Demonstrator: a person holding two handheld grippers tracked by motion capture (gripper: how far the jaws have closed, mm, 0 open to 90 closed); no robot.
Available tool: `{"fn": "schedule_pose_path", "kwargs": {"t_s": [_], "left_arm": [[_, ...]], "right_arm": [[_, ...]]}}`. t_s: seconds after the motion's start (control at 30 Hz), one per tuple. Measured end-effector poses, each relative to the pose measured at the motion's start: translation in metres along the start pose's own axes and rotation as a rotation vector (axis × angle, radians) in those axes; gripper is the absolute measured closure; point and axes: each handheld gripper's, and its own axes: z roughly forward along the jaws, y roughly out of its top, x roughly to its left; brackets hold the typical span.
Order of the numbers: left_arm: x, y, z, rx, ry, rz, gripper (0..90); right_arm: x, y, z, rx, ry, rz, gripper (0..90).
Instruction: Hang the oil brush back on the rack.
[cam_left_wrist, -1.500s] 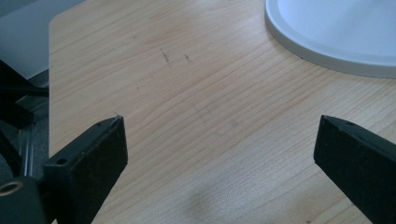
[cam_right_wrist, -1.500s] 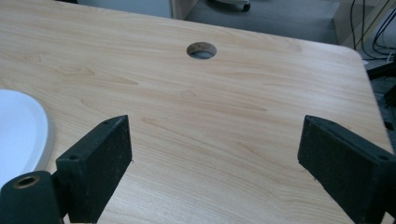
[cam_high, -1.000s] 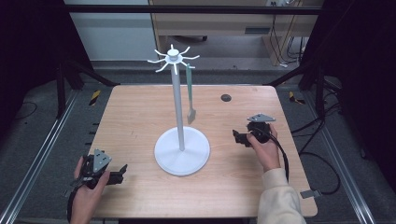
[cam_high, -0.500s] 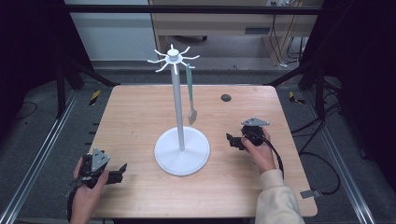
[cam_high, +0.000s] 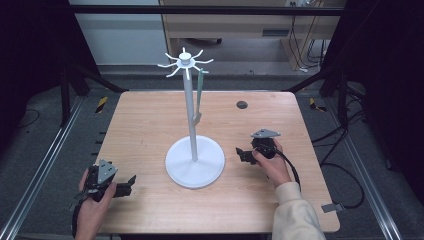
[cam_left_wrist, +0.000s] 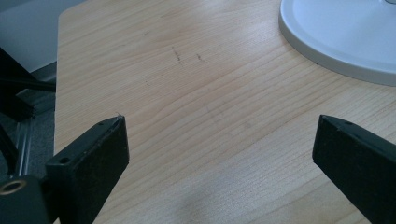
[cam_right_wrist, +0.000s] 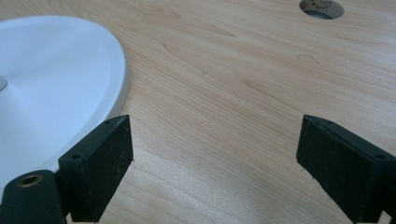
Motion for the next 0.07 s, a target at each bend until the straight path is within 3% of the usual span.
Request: {"fn": "schedule_pose_path", "kwargs": {"t_s": [0.07], "left_arm": [[0.0001,0.0,0.0001,-0.002,-0.001,-0.001,3.3]], "right_arm": [[0.0012,0.0,0.0012,0.006,0.002,-0.012,11.2]]}}
